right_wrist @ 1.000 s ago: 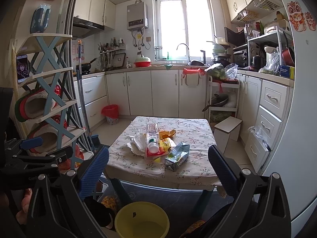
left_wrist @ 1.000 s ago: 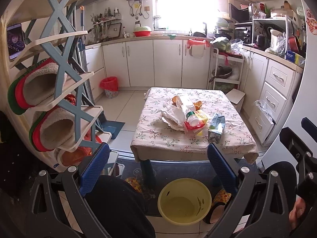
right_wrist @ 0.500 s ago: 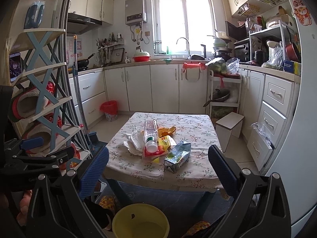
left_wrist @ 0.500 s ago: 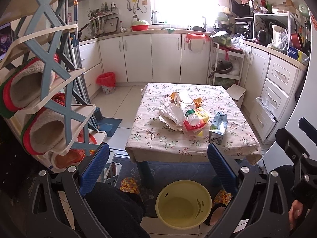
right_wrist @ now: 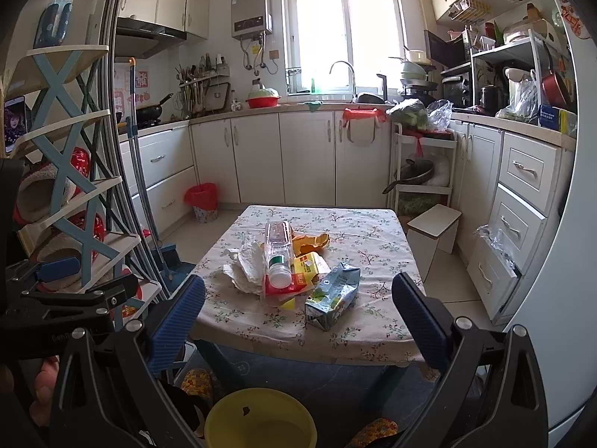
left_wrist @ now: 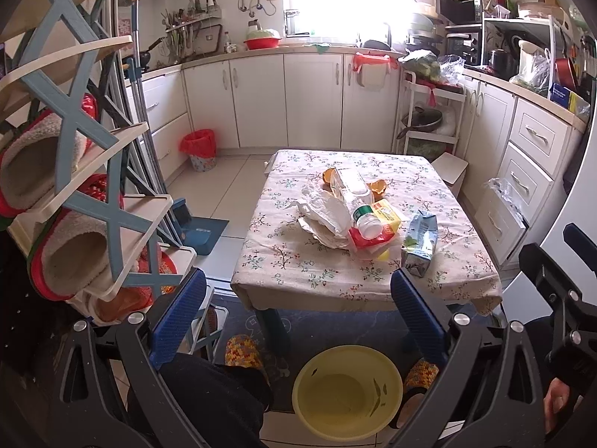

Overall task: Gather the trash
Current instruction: 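Move both tools toward the cluttered floral table, then grasp the blue milk carton with the right gripper while the left gripper grasps the white tissues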

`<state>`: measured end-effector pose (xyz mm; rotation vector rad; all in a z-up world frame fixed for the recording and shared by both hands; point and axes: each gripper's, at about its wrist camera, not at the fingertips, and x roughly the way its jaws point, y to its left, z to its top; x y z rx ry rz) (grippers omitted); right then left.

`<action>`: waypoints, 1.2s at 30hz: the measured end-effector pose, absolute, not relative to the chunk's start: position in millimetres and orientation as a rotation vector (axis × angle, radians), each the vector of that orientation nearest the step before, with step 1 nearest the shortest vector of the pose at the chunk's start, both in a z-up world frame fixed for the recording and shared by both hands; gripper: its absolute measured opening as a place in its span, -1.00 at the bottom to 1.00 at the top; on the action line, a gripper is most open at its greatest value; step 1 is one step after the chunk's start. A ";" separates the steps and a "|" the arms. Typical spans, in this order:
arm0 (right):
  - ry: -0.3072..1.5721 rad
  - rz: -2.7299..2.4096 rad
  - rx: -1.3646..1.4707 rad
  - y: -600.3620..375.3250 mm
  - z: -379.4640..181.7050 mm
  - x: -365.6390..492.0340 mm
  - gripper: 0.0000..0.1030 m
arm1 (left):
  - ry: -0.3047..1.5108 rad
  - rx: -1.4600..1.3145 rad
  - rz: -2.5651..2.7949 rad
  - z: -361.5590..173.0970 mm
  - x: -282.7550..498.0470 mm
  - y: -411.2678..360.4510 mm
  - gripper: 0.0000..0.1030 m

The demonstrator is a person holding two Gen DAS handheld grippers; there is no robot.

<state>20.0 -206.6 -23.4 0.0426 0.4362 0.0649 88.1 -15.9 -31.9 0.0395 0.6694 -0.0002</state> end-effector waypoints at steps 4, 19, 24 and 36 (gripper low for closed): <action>0.442 0.064 0.043 -207.0 -24.5 27.2 0.86 | 0.677 0.040 0.000 -35.2 96.2 -15.5 0.85; 0.478 0.062 0.042 -205.4 -37.0 62.9 0.86 | 0.705 0.032 0.003 -47.0 134.8 -13.1 0.85; 0.495 0.067 0.041 -206.9 -43.0 72.9 0.86 | 0.720 0.033 0.006 -53.6 146.9 -14.5 0.85; 0.561 0.058 0.035 -222.5 -64.9 117.3 0.86 | 0.776 0.013 0.027 -82.4 189.1 -4.1 0.85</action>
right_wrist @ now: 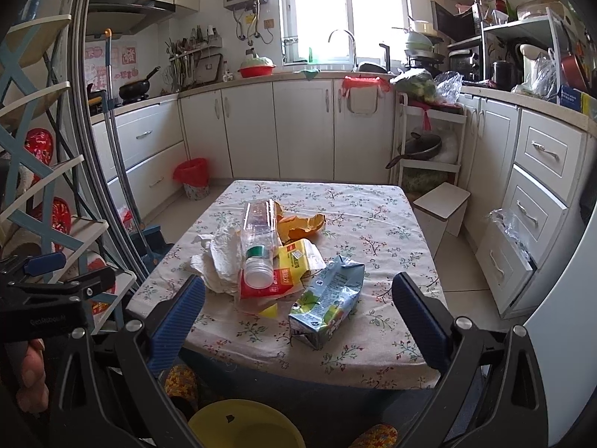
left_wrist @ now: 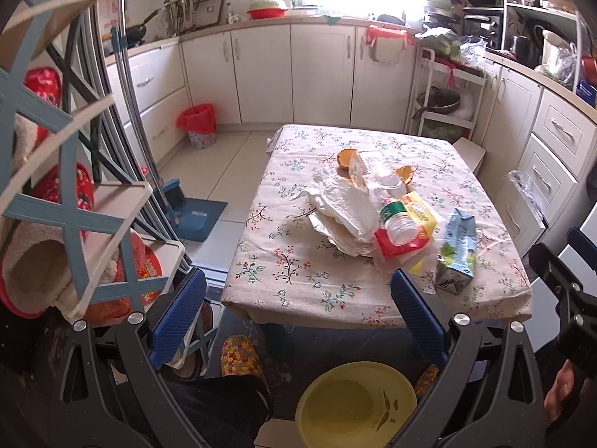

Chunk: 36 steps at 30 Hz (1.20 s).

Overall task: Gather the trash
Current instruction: 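Grasp the blue milk carton with the right gripper while the left gripper grasps the white tissues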

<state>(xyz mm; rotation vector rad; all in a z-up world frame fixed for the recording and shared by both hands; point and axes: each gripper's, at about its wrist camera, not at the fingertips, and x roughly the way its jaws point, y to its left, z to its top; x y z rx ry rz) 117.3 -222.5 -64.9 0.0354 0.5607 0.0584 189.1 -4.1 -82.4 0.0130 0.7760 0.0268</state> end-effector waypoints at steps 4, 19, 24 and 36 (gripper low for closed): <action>0.606 0.055 0.036 -232.4 -77.7 137.4 0.86 | 0.798 0.001 0.038 -93.5 204.8 -0.9 0.85; 0.904 0.083 0.250 -274.4 -145.2 222.9 0.85 | 0.931 -0.052 0.027 -138.9 320.9 -15.9 0.84; 0.957 0.088 0.340 -282.4 -161.6 237.2 0.61 | 0.968 -0.082 0.021 -162.9 356.2 -20.8 0.66; 0.994 0.146 0.460 -291.3 -181.5 250.5 0.20 | 1.116 -0.236 -0.066 -210.0 395.6 -25.0 -0.70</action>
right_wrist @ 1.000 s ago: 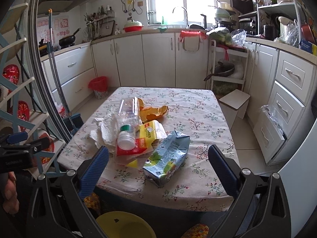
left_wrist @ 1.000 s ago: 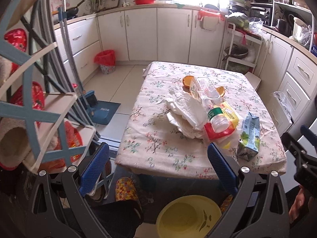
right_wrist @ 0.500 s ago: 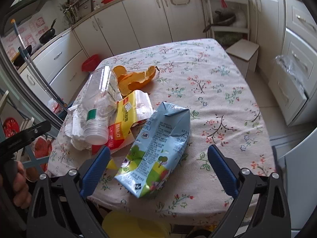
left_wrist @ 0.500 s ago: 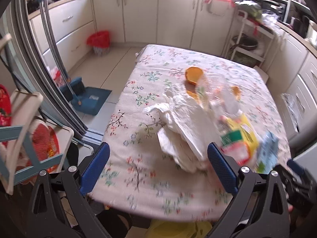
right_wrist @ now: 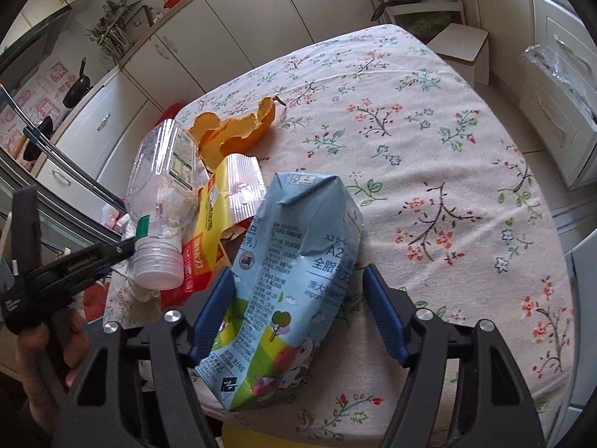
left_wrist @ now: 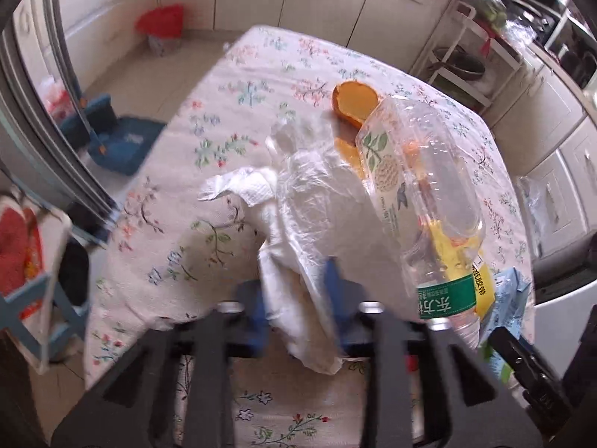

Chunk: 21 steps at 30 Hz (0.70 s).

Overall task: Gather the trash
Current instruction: 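Grasp the blue milk carton with the right gripper while the left gripper grasps the white tissues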

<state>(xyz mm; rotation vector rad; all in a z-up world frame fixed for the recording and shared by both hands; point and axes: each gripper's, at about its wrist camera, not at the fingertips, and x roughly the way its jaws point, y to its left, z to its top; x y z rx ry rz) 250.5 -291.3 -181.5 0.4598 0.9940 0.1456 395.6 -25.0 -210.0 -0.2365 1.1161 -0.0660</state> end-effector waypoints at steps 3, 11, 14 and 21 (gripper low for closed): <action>0.981 0.181 0.482 -289.8 -181.1 251.1 -0.08 | 1.123 -0.270 -0.075 -211.0 395.0 -17.3 -0.86; 0.942 0.227 0.557 -297.9 -179.0 248.6 -0.35 | 1.065 -0.302 -0.112 -191.6 377.5 -6.9 -0.93; 0.935 0.223 0.567 -299.2 -179.0 247.8 -0.37 | 1.100 -0.268 -0.112 -194.3 377.4 -6.6 -0.93; 0.942 0.217 0.572 -299.8 -180.1 246.1 -0.36 | 1.100 -0.217 -0.020 -199.6 371.7 7.1 -0.27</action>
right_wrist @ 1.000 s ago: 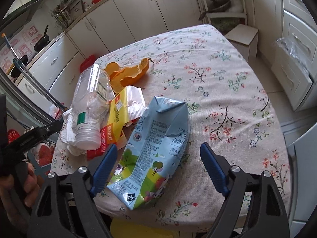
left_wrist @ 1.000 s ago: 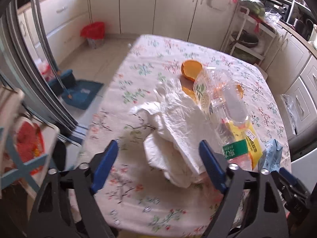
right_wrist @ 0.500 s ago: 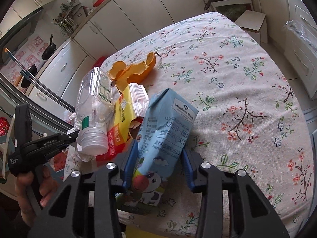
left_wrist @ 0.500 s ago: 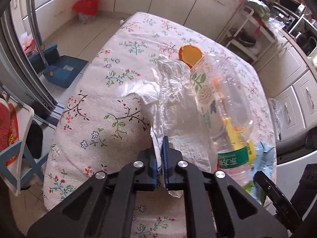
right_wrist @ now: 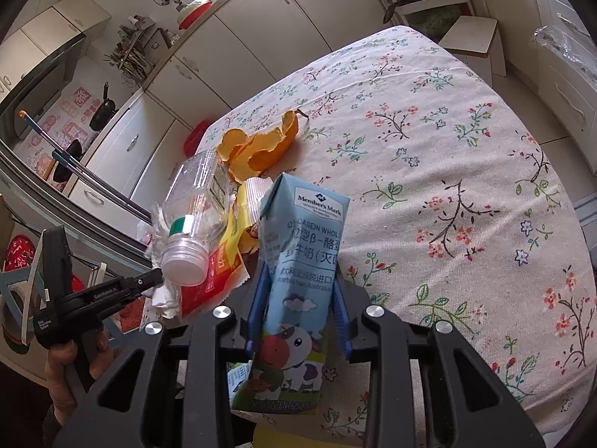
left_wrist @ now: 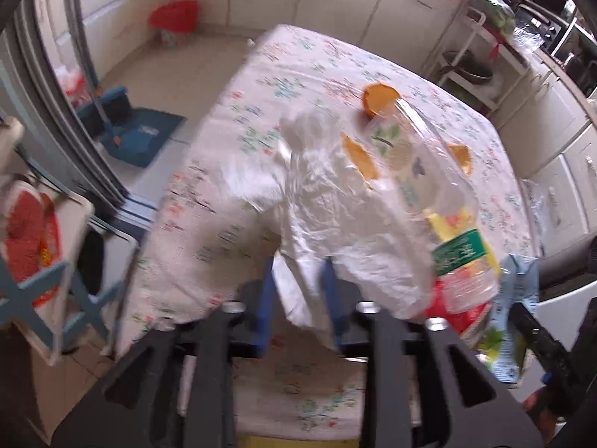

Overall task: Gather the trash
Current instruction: 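Grasp the blue milk carton with the right gripper while the left gripper grasps the white tissues, then lift the carton and tissues and carry both toward the yellow basin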

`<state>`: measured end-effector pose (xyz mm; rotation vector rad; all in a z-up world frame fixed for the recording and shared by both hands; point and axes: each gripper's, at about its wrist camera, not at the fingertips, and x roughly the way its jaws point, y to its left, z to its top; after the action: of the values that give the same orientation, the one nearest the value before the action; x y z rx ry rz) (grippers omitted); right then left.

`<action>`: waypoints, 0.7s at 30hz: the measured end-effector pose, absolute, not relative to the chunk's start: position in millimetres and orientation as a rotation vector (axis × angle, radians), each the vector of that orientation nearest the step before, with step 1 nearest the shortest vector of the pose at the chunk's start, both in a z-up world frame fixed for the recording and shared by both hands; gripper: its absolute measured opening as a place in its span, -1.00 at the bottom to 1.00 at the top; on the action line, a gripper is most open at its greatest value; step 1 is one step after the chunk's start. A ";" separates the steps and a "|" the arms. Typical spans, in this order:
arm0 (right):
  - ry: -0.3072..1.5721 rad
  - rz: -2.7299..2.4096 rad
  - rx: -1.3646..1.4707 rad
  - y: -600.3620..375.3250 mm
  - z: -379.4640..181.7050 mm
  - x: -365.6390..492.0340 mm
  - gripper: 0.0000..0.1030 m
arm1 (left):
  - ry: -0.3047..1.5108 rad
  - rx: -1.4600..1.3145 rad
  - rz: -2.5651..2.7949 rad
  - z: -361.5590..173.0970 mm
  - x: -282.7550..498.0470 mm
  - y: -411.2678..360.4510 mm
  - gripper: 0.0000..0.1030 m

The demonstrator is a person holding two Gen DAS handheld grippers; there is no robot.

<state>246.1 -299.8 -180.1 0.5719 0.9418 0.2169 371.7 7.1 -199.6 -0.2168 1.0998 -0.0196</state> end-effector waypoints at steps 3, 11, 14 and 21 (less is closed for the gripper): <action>0.972 0.219 0.581 -298.7 -185.6 248.1 -0.30 | 1.058 -0.182 0.022 -194.2 368.6 11.6 -0.09; 0.969 0.245 0.581 -295.1 -184.8 245.3 -0.34 | 1.071 -0.188 -0.039 -198.9 375.0 4.5 -0.87; 0.950 0.244 0.587 -298.0 -181.5 243.6 -0.39 | 1.055 -0.198 -0.048 -194.3 373.9 5.7 -0.96; 0.951 0.247 0.596 -298.7 -182.4 244.5 -0.39 | 1.019 -0.231 -0.068 -181.6 369.9 16.8 -0.98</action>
<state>244.5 -298.7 -182.4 0.5960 0.9515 0.2471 369.9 16.8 -181.6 -0.2311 1.0187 -0.0678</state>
